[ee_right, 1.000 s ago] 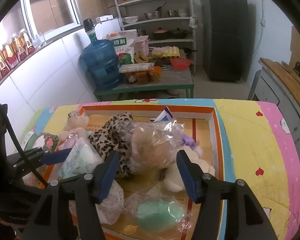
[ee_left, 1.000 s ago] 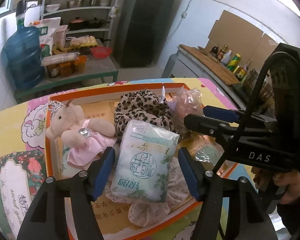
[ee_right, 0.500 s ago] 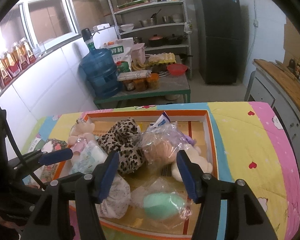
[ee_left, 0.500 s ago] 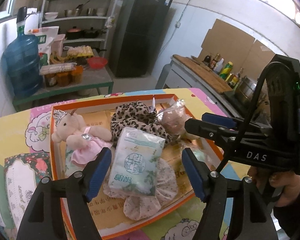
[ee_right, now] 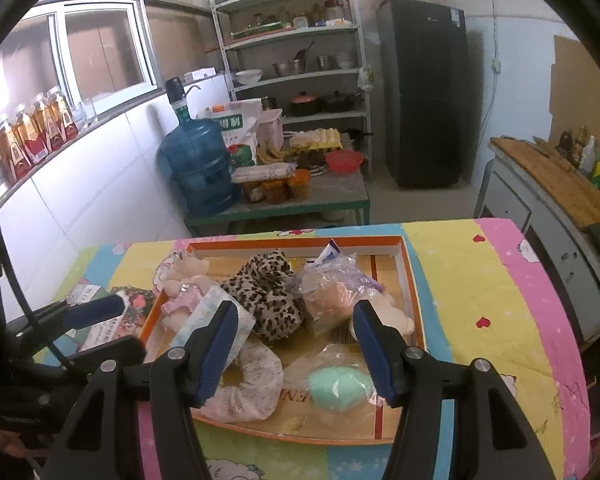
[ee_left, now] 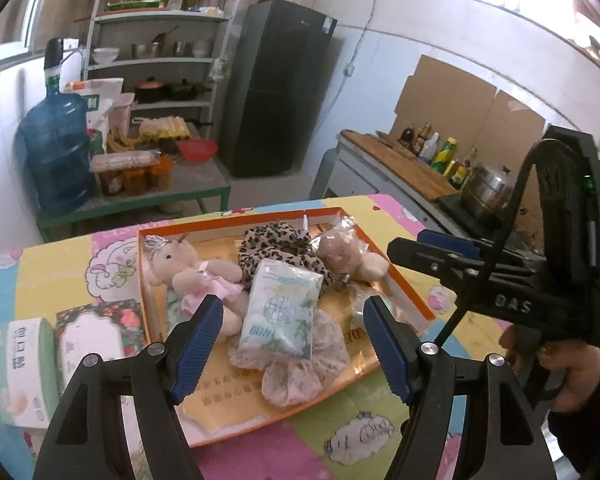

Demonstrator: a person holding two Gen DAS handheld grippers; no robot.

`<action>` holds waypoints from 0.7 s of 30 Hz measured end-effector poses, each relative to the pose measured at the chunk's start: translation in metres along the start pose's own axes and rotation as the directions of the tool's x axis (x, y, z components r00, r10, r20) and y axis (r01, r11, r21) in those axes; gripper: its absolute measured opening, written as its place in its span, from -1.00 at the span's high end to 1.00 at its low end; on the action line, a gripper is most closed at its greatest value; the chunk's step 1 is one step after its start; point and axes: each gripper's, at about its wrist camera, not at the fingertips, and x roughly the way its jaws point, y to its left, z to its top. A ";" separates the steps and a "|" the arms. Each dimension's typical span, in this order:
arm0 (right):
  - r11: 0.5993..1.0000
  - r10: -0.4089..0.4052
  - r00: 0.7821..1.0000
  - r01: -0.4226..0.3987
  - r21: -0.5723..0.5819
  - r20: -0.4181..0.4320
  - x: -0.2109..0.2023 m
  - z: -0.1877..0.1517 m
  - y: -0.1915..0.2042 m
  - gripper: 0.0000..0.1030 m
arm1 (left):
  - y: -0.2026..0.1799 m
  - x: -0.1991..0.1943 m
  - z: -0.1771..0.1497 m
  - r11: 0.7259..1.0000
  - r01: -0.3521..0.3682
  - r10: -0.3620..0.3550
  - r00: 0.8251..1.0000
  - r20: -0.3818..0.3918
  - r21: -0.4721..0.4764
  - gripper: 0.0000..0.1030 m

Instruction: Organize soft objects

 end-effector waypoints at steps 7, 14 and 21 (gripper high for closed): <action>0.999 -0.044 0.999 0.043 0.024 0.031 -0.022 -0.008 0.016 -0.16 | 0.002 -0.043 -0.014 0.996 0.079 -0.081 0.995 0.062 0.037 -0.44; 0.996 -0.083 0.995 0.081 0.037 0.057 -0.046 -0.023 0.039 -0.16 | 0.011 -0.084 -0.026 0.998 0.056 -0.059 0.992 0.113 0.026 -0.44; 0.992 -0.124 0.989 0.121 0.038 0.084 -0.072 -0.041 0.066 -0.16 | 0.018 -0.127 -0.042 0.997 -0.075 0.074 0.984 0.160 0.002 -0.44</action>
